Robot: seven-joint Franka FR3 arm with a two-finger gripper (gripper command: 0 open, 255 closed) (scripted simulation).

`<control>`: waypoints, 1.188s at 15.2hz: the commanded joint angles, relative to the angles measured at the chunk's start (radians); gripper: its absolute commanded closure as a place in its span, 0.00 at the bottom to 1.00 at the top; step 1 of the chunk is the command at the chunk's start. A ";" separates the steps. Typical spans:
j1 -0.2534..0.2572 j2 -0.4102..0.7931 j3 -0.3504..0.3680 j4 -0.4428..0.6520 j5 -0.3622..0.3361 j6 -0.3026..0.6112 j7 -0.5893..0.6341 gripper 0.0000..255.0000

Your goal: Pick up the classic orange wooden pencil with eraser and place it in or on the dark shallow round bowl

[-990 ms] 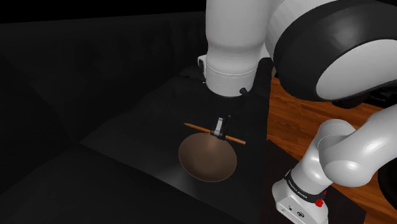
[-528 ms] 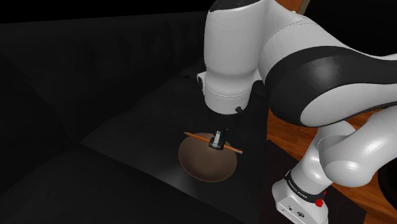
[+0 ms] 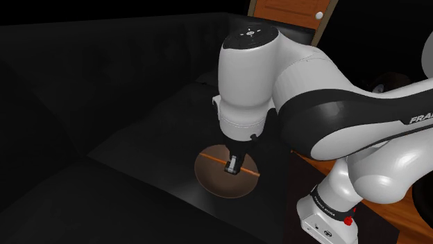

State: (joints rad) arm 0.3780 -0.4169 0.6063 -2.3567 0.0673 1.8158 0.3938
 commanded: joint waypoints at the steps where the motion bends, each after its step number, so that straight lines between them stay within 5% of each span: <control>1: 0.000 0.002 0.001 -0.005 0.000 0.007 0.001 1.00; 7: 0.000 0.002 0.001 -0.005 0.000 0.007 0.001 1.00; 8: 0.000 0.002 0.001 -0.005 0.000 0.007 0.001 0.00; 13: 0.000 0.002 0.001 -0.005 0.000 0.007 0.001 0.00; 18: -0.004 0.005 -0.003 0.125 -0.006 -0.119 0.004 0.00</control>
State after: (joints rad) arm 0.3750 -0.4122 0.6040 -2.2482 0.0619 1.7134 0.3979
